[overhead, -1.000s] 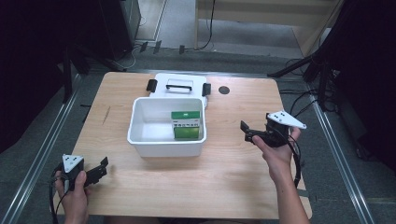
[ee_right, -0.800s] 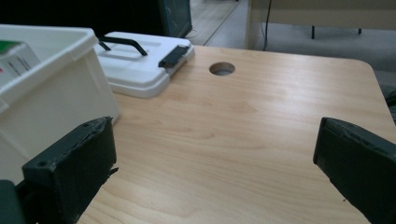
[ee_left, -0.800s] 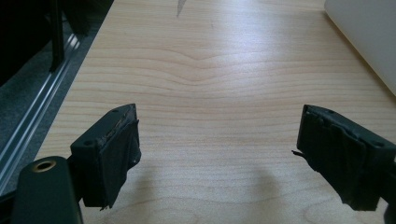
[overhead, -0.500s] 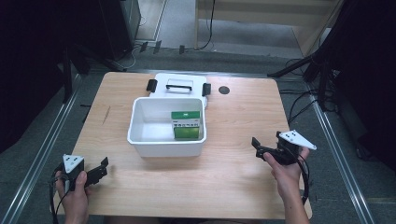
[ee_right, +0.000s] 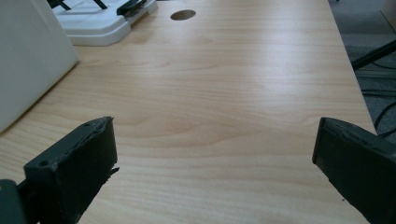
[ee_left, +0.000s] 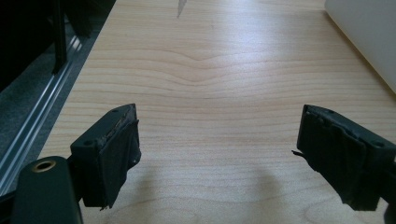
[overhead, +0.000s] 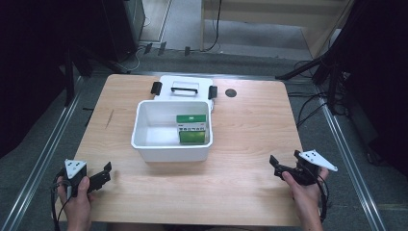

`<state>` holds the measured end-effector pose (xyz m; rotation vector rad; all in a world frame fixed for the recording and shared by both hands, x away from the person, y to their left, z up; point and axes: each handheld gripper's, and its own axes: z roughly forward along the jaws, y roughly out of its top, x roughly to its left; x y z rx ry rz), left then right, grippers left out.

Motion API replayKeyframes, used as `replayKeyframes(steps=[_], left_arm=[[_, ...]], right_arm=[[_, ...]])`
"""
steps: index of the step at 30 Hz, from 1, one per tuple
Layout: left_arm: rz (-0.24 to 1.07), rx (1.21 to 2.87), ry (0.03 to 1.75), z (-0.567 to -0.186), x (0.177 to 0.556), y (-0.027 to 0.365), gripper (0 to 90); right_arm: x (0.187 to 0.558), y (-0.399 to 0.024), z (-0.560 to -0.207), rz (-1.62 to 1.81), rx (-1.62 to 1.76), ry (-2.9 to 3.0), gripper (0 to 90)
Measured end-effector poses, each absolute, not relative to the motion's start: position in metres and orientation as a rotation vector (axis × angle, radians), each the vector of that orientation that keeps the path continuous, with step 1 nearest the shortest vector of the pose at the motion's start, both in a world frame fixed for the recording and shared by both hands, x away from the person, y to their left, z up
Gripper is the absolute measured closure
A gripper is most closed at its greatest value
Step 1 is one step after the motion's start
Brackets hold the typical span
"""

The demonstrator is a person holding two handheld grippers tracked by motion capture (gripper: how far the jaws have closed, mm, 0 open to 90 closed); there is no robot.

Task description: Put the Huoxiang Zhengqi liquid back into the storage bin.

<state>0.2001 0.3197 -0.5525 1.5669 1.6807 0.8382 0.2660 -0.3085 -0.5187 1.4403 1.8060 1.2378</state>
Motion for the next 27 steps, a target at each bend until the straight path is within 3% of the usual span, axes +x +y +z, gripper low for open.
replayKeyframes(steps=[27], left_arm=[[0.858, 1.573, 1.688, -0.553, 0.2, 0.318, 14.3]], right_arm=[[0.216, -0.362, -0.539, 1.193, 1.508, 1.743, 2.7]])
